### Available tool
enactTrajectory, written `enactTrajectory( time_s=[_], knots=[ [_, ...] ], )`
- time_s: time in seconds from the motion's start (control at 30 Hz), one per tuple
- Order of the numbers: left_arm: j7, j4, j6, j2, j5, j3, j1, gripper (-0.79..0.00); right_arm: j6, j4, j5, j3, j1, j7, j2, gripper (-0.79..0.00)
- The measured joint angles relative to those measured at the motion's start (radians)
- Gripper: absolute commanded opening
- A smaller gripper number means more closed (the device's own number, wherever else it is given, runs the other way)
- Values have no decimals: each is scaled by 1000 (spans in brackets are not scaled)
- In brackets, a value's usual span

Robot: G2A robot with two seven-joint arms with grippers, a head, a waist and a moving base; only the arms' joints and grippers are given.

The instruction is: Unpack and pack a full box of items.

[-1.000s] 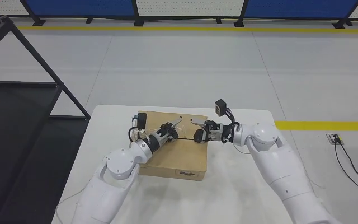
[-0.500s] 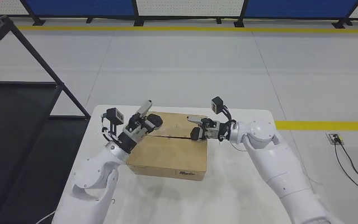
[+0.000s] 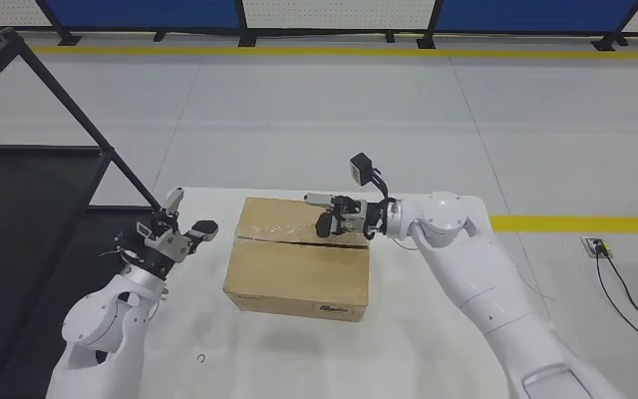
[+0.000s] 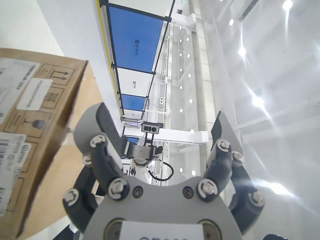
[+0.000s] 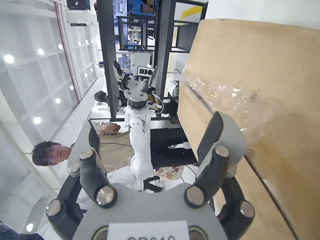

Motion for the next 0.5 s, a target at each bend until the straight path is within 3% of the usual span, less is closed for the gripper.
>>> enactTrajectory(
  time_s=[0.4,0.5],
  knots=[
    [-18,80,-10,-2,24,89,-54,-49,42,190,14,-149,106,-23,-97,0],
    [-15,85,-9,-2,28,104,-63,-52,31,223,12,-167,117,-58,-118,-369]
  ],
)
